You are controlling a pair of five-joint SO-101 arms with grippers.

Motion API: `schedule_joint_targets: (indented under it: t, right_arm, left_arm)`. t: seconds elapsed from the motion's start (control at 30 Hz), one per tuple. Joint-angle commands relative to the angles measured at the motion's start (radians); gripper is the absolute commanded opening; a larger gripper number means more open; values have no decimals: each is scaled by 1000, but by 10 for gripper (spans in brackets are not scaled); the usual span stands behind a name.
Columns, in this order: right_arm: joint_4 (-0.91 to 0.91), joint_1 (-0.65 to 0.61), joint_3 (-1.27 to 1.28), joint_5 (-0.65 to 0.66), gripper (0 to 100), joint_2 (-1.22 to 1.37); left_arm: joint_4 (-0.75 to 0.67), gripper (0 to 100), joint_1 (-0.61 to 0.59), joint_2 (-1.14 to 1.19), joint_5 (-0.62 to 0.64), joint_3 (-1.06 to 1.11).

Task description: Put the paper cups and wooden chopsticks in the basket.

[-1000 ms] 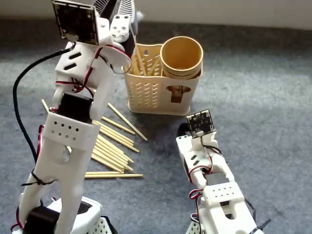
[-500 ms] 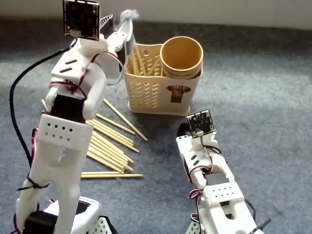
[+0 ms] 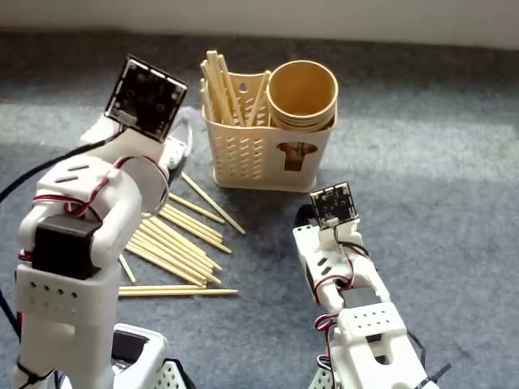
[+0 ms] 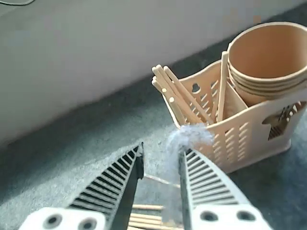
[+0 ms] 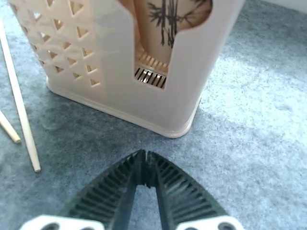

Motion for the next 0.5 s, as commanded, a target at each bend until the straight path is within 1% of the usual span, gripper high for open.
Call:
schedule_joint_targets:
  t: [0.0,0.37,0.47]
  right_arm:
    - [1,-5,-7,12,23,-19]
    - [1,-5,-7,12,23,-16]
    - [1,-5,-7,12,23,-16]
  left_arm:
    - [49,129,-4,-41,-83,64]
    - [48,129,4,-136,-285,516]
    - [46,129,31,-134,-364,645]
